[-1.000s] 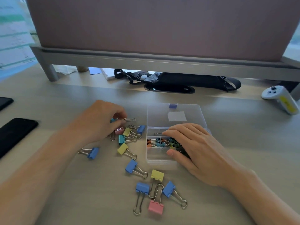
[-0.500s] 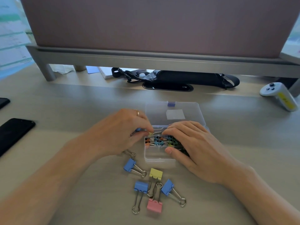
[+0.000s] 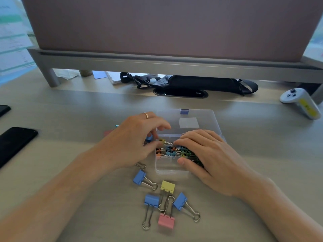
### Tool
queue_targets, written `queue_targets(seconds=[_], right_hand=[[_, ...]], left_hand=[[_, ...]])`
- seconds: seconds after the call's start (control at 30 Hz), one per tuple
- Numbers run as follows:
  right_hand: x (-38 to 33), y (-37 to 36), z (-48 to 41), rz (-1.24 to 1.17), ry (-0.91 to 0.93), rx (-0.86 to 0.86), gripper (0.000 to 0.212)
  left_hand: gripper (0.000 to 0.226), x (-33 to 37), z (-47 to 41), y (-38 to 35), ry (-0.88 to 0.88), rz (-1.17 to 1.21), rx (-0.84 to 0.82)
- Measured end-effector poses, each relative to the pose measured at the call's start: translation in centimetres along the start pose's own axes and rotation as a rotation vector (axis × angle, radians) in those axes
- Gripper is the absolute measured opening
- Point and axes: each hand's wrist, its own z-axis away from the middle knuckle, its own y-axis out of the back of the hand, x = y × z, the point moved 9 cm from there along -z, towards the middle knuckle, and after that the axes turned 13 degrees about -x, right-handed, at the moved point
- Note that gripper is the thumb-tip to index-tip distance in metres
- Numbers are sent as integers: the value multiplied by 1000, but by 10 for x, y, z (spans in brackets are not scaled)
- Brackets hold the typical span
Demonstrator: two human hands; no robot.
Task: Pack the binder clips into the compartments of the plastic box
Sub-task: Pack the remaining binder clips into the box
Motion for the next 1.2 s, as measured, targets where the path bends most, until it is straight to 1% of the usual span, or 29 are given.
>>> queue_targets(seconds=[0.03, 0.17, 0.3, 0.4, 0.53, 0.63, 0.8, 1.0, 1.07, 1.13, 1.2], right_hand=[[0, 1, 0, -1, 1, 3, 56], [1, 1, 0, -2, -3, 9, 54], [2, 0, 0, -13, -17, 0, 59], [1, 0, 0, -11, -16, -2, 60], [1, 0, 0, -1, -21, 0, 62], [1, -1, -1, 8, -22, -6, 60], [0, 1, -3, 16, -28, -15, 59], [-2, 2, -4, 25, -34, -21, 63], [-3, 2, -4, 28, -34, -26, 66], [-3, 2, -4, 22, -33, -32, 68], [-3, 1, -3, 12, -30, -35, 68]], left_hand=[[30, -3, 0, -1, 20, 6, 5], [10, -8, -1, -3, 73, 14, -6], [9, -3, 1, 5, 47, 32, 77], [10, 2, 0, 4, -5, -83, 44], [7, 20, 0, 0, -25, -297, 7], [17, 26, -1, -5, -21, -407, -12], [20, 23, 2, -8, -36, -368, -56], [35, 22, 5, -4, -75, -324, -66], [30, 23, 4, -6, -68, -338, -74], [20, 24, 3, -8, -56, -341, -93], [18, 23, 3, -8, -43, -311, -101]])
